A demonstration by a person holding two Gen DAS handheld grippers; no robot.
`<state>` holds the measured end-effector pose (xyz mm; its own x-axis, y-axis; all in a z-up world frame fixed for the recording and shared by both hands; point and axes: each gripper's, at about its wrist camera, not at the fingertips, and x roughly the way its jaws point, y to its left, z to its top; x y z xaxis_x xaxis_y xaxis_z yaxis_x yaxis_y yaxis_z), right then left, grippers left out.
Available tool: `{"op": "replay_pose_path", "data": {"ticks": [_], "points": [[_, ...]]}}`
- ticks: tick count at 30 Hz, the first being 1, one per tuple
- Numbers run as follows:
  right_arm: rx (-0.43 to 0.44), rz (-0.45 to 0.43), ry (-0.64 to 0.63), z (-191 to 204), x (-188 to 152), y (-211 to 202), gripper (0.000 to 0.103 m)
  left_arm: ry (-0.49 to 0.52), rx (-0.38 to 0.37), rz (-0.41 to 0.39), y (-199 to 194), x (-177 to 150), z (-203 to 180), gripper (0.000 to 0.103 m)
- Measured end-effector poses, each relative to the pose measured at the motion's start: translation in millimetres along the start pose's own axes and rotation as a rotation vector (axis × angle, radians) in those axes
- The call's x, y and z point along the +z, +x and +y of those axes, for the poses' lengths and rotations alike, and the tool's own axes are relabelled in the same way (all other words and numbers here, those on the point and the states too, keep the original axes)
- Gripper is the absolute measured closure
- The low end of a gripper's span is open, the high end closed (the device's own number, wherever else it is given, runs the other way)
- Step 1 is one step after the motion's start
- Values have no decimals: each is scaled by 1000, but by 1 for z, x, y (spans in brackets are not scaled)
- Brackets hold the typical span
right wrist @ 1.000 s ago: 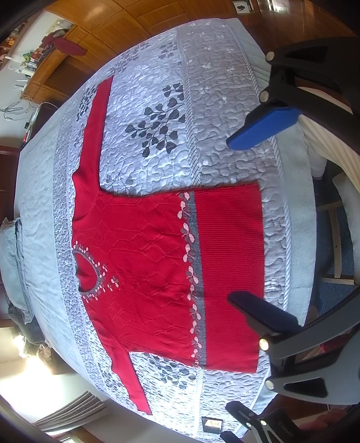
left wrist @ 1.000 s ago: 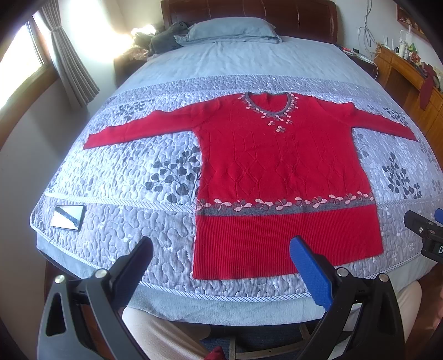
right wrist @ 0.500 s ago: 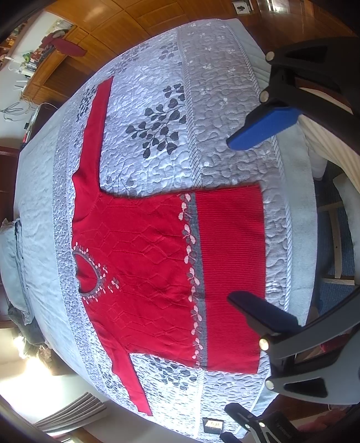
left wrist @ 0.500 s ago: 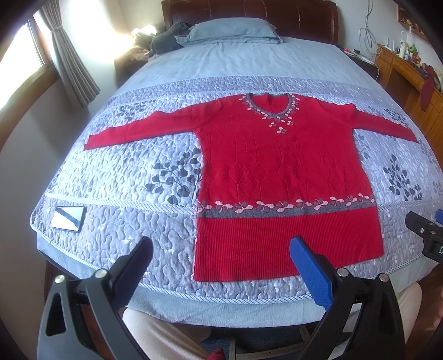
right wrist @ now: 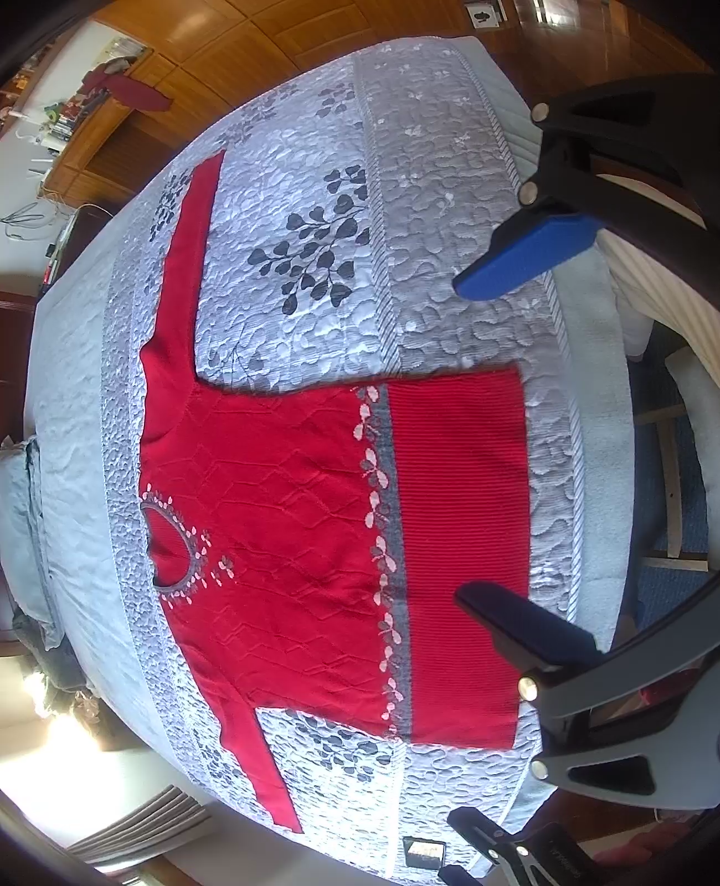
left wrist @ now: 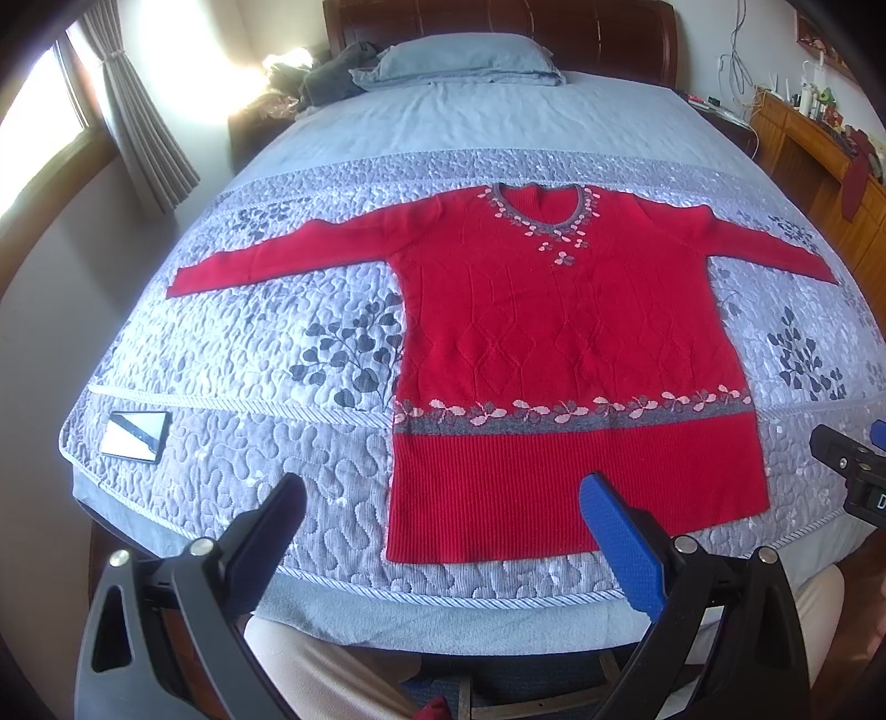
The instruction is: Fold small clothes
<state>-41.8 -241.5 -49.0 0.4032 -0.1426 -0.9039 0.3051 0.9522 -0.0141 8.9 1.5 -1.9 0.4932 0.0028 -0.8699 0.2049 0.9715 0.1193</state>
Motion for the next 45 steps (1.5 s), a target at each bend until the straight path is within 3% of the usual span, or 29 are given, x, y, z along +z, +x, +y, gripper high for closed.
{"op": "replay_pose_path", "data": {"ticks": [45], "points": [[-6, 15, -11, 1, -1, 9, 3, -7, 5, 12, 10, -2, 6, 4]]}}
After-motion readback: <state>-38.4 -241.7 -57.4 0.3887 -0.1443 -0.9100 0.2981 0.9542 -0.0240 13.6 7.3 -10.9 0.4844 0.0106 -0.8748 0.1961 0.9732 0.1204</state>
